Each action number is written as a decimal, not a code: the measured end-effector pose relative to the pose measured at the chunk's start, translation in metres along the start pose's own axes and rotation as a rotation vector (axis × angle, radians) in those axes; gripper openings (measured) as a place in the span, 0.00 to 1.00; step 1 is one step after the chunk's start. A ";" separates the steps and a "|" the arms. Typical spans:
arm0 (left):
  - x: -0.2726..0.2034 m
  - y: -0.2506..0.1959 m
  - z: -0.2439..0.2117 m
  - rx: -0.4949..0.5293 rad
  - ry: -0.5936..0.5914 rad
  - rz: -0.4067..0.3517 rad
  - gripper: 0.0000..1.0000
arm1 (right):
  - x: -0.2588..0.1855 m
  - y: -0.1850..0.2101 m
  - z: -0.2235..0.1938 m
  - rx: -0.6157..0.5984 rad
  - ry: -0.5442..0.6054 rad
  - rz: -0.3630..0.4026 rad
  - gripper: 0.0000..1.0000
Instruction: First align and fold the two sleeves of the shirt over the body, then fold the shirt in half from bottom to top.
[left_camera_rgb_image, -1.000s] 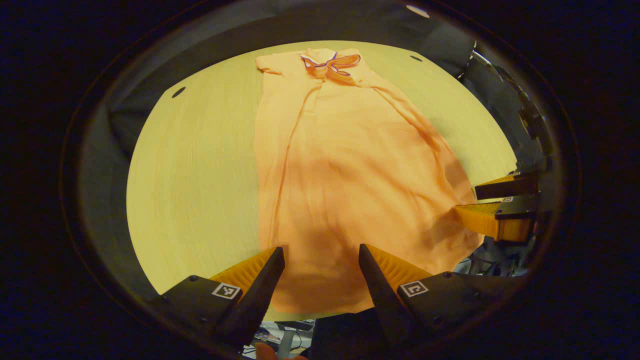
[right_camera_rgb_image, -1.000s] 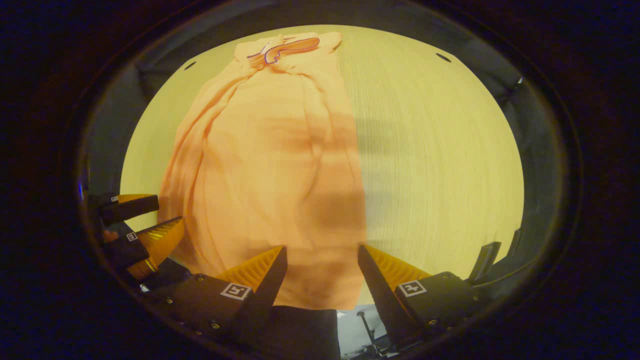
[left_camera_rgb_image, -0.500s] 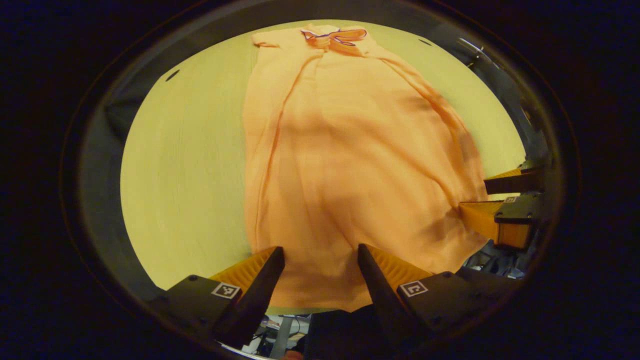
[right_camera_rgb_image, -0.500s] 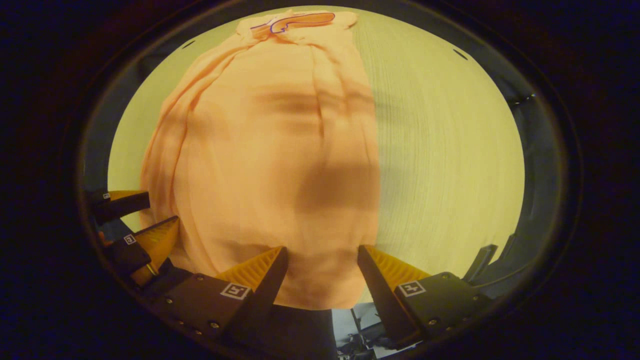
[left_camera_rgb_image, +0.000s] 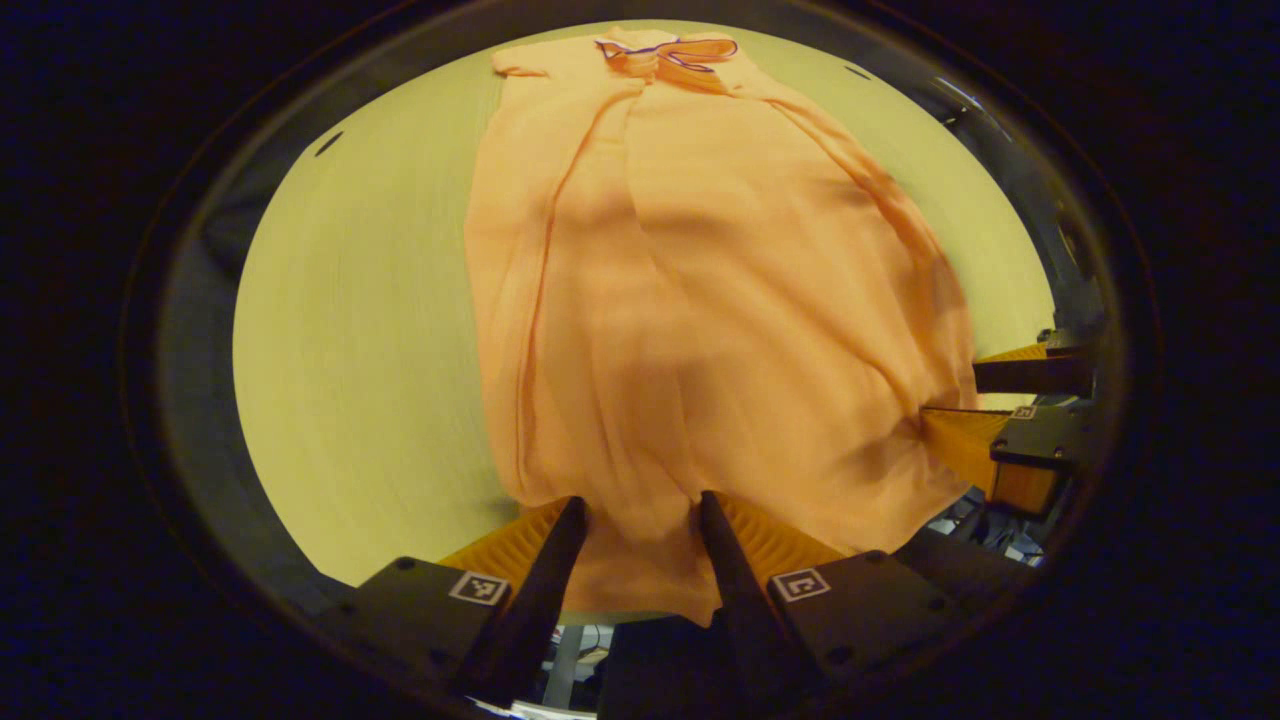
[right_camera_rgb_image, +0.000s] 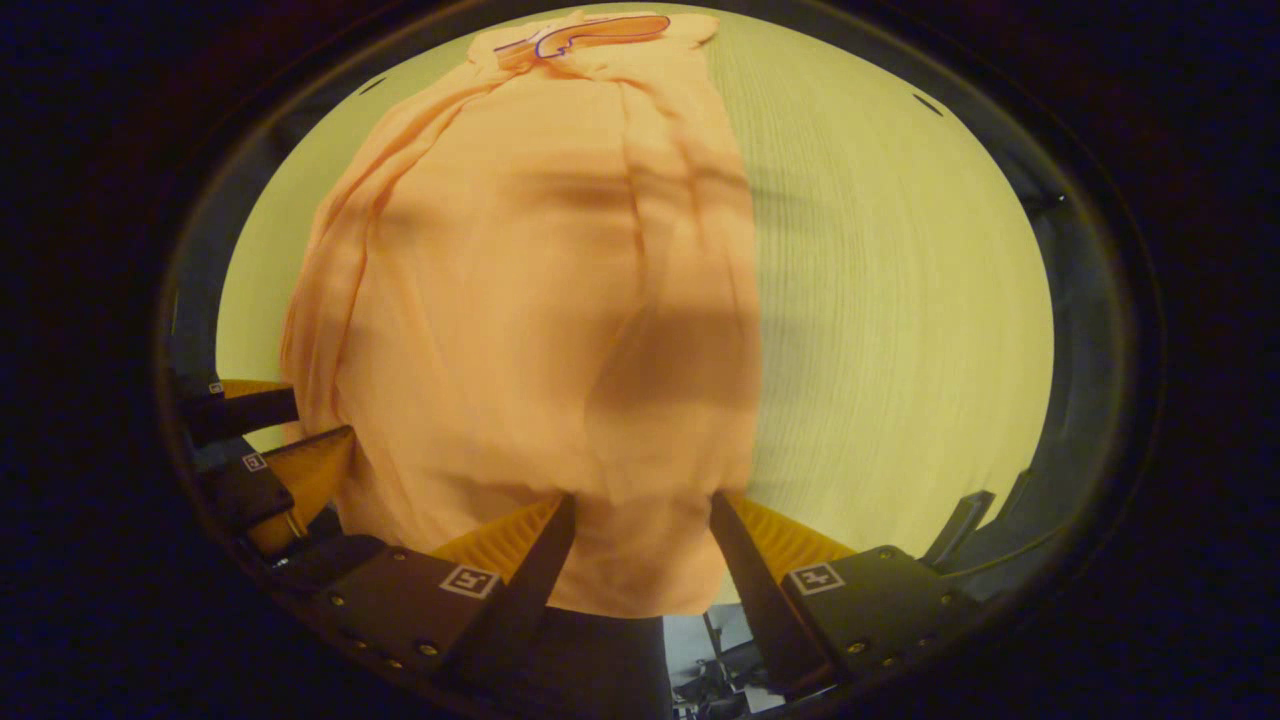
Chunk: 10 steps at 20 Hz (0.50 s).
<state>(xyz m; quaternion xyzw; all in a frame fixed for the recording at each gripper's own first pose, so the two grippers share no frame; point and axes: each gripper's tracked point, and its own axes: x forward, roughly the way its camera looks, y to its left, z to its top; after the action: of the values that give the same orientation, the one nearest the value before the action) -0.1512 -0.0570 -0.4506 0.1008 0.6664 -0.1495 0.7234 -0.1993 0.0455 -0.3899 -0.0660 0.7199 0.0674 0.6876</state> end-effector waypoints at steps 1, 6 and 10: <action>0.000 -0.002 0.003 0.000 -0.005 -0.004 0.71 | -0.001 0.000 0.001 0.001 -0.006 0.002 0.80; -0.001 -0.005 0.009 -0.012 -0.008 -0.040 0.12 | -0.002 0.006 0.010 0.004 -0.027 0.018 0.22; -0.003 -0.005 0.010 -0.043 -0.028 -0.051 0.07 | -0.003 0.006 0.010 0.025 -0.045 0.020 0.02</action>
<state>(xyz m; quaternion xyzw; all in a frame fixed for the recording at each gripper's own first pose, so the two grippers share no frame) -0.1441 -0.0649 -0.4467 0.0661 0.6614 -0.1552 0.7308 -0.1908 0.0534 -0.3869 -0.0487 0.7055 0.0665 0.7039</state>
